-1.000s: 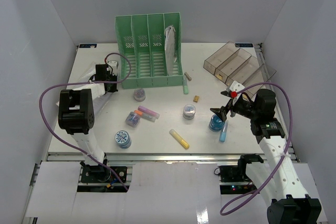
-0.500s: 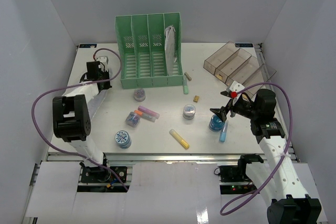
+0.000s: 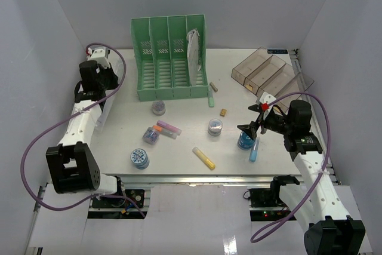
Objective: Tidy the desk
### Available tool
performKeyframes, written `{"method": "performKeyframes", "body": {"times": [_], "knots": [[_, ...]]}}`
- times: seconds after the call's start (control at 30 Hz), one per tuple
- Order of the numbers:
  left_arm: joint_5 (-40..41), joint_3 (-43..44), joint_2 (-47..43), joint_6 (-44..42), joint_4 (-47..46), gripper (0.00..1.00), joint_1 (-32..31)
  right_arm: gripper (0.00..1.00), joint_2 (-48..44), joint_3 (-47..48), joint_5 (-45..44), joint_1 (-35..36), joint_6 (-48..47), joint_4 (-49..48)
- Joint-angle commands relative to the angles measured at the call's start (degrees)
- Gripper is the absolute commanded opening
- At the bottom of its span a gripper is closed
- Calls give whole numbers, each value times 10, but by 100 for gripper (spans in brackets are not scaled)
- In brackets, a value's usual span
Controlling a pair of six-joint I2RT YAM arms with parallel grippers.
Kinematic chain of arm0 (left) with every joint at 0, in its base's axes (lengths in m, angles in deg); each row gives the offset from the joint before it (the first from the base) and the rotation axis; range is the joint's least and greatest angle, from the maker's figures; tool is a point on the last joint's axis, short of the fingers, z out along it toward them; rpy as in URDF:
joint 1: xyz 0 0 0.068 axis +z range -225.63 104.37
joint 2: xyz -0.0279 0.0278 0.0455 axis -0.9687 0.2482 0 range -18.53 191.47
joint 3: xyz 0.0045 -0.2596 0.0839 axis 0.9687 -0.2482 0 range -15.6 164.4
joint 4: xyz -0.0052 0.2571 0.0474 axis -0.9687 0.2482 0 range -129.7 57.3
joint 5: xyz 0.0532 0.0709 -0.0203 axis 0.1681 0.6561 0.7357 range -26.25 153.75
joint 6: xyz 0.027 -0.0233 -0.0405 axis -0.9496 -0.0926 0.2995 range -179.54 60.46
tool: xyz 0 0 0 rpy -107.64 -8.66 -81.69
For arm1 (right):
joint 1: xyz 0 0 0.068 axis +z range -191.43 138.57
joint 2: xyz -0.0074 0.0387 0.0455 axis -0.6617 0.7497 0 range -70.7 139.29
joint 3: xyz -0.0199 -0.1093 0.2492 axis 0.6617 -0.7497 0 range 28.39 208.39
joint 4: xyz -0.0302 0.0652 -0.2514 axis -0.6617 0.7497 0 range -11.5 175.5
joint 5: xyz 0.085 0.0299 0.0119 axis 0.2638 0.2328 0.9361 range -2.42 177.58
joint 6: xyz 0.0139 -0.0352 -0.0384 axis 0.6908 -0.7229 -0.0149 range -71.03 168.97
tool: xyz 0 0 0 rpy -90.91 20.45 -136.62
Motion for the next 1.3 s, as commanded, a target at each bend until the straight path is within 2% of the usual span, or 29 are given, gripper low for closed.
{"method": "performKeyframes", "body": {"times": [0.0,0.2,0.43,0.6,0.67,0.77,0.93,1.07,1.17,1.2,1.27], "knots": [[-51,31,-68,34,-3,0,-3,93,3,0,24,-2,1,1],[-93,79,-99,68,7,0,-6,93,6,0,25,-2,-2,4],[-130,94,-115,82,13,0,-13,93,20,7,40,-2,-5,6],[-152,73,-129,89,14,0,-17,95,86,51,72,13,1,29],[-159,67,-135,91,14,0,-18,96,122,96,71,27,20,36],[-169,62,-139,98,15,0,-19,98,185,142,49,71,62,45],[-187,55,-140,119,8,0,-21,100,285,253,-48,195,160,17],[-179,36,-138,114,7,0,-22,98,364,338,-112,256,206,8],[-161,13,-145,111,9,0,-21,96,416,392,-140,274,213,24],[-150,3,-148,110,11,4,-21,95,432,406,-141,276,212,23],[-126,-16,-155,110,16,19,-21,94,459,428,-131,281,205,23]]}}
